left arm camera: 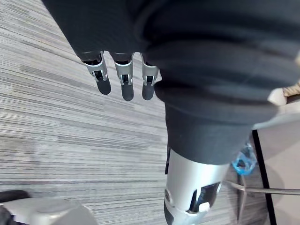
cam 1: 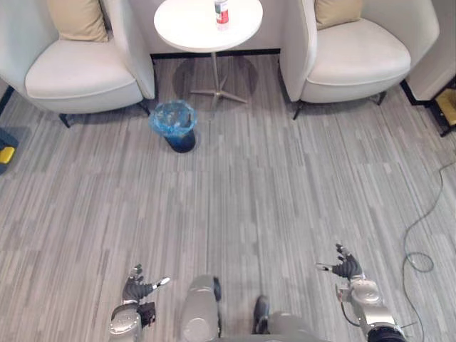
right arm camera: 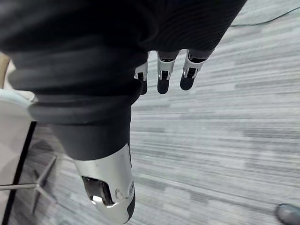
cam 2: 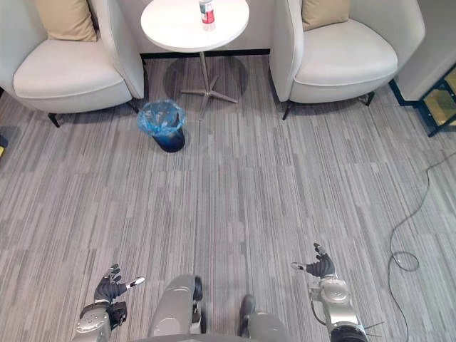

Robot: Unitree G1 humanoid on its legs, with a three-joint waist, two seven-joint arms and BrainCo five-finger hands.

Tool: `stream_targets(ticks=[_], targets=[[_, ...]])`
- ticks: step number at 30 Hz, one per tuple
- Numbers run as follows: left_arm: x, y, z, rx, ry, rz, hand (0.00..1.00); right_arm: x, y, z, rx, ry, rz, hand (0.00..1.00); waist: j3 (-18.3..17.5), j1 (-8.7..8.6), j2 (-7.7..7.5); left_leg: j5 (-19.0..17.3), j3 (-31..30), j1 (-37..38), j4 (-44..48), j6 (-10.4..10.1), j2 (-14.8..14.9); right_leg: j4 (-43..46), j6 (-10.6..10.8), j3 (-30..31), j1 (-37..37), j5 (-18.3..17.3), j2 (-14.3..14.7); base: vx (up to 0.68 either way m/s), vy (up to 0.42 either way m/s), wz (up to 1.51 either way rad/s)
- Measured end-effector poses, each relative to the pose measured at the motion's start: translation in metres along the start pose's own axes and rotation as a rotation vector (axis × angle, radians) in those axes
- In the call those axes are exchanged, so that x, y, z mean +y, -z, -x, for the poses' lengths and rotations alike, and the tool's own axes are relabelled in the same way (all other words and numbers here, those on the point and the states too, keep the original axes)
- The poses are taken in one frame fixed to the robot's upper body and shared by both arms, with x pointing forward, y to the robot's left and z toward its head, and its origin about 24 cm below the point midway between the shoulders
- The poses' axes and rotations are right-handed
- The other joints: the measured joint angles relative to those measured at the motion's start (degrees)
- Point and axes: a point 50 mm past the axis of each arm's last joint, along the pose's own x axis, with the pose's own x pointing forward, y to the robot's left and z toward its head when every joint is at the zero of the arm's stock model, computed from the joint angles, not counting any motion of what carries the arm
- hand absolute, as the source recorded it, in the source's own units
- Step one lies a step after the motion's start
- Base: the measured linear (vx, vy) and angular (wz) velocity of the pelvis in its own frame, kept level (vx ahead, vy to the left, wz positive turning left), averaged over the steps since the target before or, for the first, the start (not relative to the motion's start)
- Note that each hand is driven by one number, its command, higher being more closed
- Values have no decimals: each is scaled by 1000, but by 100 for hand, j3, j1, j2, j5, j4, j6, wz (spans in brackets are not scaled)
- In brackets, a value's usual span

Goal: Gather rubbish on tea table into small bin, then transfer packed bag to large trash can.

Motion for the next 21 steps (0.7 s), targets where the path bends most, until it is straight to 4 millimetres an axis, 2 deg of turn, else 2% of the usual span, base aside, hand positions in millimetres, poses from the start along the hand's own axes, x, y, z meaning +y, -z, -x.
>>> stream_targets(ticks=[1,2,3,4,5,6,7,8,9,11,12,13,14,15,16,17,18,19,20,21], targets=[[2,2,0,14,-5,-4,0,7,1,0,3,-12,-19,0,-122,19,-177,56,145,-19,490,475,-96,629,85,94,-66,-146,-244,771,297,-38],[0,0,-1,10,2,-4,0,9,0,1,1,-14,-27,0,-166,4,-259,-123,202,15,592,565,-159,1162,109,116,-275,-132,-365,798,307,-22],[-6,-5,-3,-4,21,-9,0,12,1,1,4,-21,-36,0,-170,-12,-362,-540,267,251,781,637,-269,2727,545,235,-865,180,-569,767,336,-9],[-7,-10,-6,-19,29,-14,0,17,3,2,8,-31,-44,0,-156,-73,-430,-923,317,659,928,718,-390,4396,836,432,-1469,1034,-735,911,384,-5],[-8,-13,-7,-26,29,-14,0,20,4,3,11,-39,-46,0,-164,-151,-460,-1175,327,1028,969,717,-499,5644,793,478,-1878,1313,-862,735,296,12],[-9,-14,-8,-30,30,-12,0,22,4,3,12,-42,-49,0,-159,-213,-448,-1305,325,1330,929,724,-544,6208,762,446,-2109,1319,-923,566,183,20],[-11,-17,-9,-42,30,-6,0,26,4,4,8,-57,-39,0,-144,-332,-395,-1439,275,1929,682,732,-604,6686,468,240,-2508,1134,-967,682,212,24],[-11,-21,-10,-52,29,-3,0,30,3,5,-3,-72,-29,0,-160,-401,-330,-1455,186,2449,288,735,-619,6495,223,-45,-2924,944,-925,667,194,23],[-11,-23,-11,-60,28,-1,0,31,4,5,-7,-72,-26,0,-172,-449,-315,-1455,122,2677,88,735,-620,6239,189,-199,-3138,879,-885,647,150,46],[-12,-29,-15,-83,28,3,0,28,11,8,7,-66,-27,0,-164,-686,-327,-1486,-286,3290,-448,679,-687,4594,273,-690,-3719,784,-802,770,72,85],[-12,-30,-15,-83,28,5,0,27,16,10,24,-63,-28,0,-150,-722,-355,-1502,-405,3426,-524,652,-729,4091,309,-673,-3811,810,-747,654,-10,94],[-12,-28,-15,-76,23,9,0,26,25,13,55,-63,-25,0,-150,-798,-376,-1562,-560,3612,-592,556,-743,3195,377,-560,-3841,953,-635,697,-113,112],[-6,-25,-15,-64,7,12,0,26,39,17,116,-67,-22,0,-180,-889,-495,-1690,-884,3868,-616,351,-779,1637,466,-154,-3751,1539,-420,700,-144,111],[-4,-23,-15,-57,-2,11,0,26,44,18,142,-66,-21,0,-197,-904,-554,-1756,-1010,3942,-611,250,-801,1268,428,-17,-3761,1800,-348,855,-232,122],[1,-19,-14,-37,-16,12,0,23,48,19,166,-54,-24,0,-244,-955,-694,-1919,-1288,4183,-549,146,-811,1171,87,269,-3771,2588,-230,705,-225,78],[-6,-12,-14,-2,-3,32,0,12,47,17,168,-20,-30,0,-269,-925,-352,-1914,-1506,4174,-310,4,-570,1590,-99,95,-3804,2435,-74,701,-224,70],[-7,-12,-14,2,-1,35,0,10,43,15,153,-13,-38,0,-292,-932,-301,-1800,-1573,4026,-51,-139,-524,1668,-87,14,-3806,2264,-69,651,-202,36],[-9,-11,-14,3,-3,44,0,11,33,10,124,-13,-44,0,-285,-916,-279,-1375,-1579,3669,672,-245,-525,1754,-144,-64,-3752,2017,-46,493,-176,26],[-10,-10,-14,7,-2,50,0,12,28,9,108,-16,-47,0,-271,-922,-263,-1052,-1516,3385,1241,-299,-512,1725,-182,-75,-3647,1922,-49,599,-196,24],[-15,-8,-12,13,9,62,0,12,22,8,82,-15,-54,0,-220,-859,-208,-413,-1320,2798,2463,-341,-321,1520,-233,-113,-3269,1801,-37,560,-157,10]])
